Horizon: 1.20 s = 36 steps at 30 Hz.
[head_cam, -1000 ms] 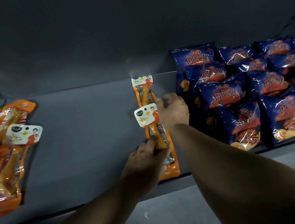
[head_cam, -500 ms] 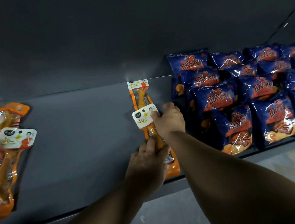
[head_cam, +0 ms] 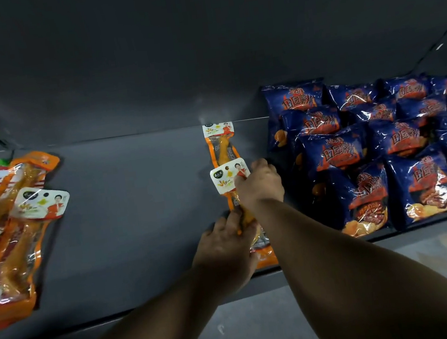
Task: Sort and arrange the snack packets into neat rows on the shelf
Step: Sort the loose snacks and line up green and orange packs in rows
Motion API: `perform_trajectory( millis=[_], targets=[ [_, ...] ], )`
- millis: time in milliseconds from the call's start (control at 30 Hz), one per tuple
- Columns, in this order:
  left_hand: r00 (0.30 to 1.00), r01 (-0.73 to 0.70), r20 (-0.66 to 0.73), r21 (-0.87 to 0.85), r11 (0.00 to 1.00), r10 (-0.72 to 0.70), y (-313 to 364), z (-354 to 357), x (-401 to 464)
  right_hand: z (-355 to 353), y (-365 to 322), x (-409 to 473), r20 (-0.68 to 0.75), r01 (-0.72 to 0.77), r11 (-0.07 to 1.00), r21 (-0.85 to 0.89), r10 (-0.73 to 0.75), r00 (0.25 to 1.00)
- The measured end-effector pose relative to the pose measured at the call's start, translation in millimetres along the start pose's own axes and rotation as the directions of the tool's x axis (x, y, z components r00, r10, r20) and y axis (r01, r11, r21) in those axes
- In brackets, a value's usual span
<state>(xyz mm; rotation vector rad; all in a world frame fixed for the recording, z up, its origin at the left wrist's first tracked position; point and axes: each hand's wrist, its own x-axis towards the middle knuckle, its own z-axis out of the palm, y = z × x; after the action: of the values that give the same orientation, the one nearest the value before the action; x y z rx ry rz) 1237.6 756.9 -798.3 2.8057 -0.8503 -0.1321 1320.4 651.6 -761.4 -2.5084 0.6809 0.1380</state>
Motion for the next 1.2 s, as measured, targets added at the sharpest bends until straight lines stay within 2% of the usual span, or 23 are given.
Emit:
perform_trajectory(
  millis=[233, 333, 467, 633, 767, 867, 967, 1100, 1200],
  targets=[
    [0.998, 0.065, -0.017, -0.076, 0.995, -0.066, -4, -26, 3, -3, -6, -3, -0.118, 0.053, 0.998, 0.023, -0.05, 0.992],
    [0.987, 0.144, 0.092, -0.099, 0.985, -0.135, -15, -36, 1, -5, -16, -5, -0.175, 0.124, 0.991, 0.048, -0.114, 0.978],
    [0.968, 0.232, 0.12, -0.103, 0.967, -0.219, -38, -52, -6, 1, -37, -13, -0.186, 0.222, 0.972, 0.074, -0.206, 0.961],
    [0.907, 0.415, 0.086, -0.028, 0.909, -0.411, -87, -76, -33, 25, -76, -28, -0.091, 0.326, 0.935, 0.139, -0.316, 0.945],
    [0.807, 0.584, 0.09, 0.027, 0.811, -0.584, -135, -90, -68, 53, -109, -48, 0.034, 0.369, 0.912, 0.181, -0.381, 0.924],
    [0.729, 0.674, 0.062, 0.11, 0.731, -0.682, -163, -98, -98, 73, -125, -64, 0.238, 0.391, 0.915, 0.103, -0.404, 0.883],
    [0.662, 0.741, 0.0, 0.149, 0.655, -0.749, -184, -103, -122, 89, -142, -82, 0.435, 0.462, 0.887, -0.001, -0.416, 0.799],
    [0.587, 0.804, -0.046, 0.15, 0.575, -0.809, -209, -108, -140, 104, -165, -104, 0.463, 0.466, 0.883, 0.054, -0.436, 0.772],
    [0.506, 0.862, -0.038, 0.037, 0.505, -0.862, -227, -112, -146, 117, -170, -117, 0.475, 0.444, 0.893, 0.065, -0.419, 0.774]
  ],
)
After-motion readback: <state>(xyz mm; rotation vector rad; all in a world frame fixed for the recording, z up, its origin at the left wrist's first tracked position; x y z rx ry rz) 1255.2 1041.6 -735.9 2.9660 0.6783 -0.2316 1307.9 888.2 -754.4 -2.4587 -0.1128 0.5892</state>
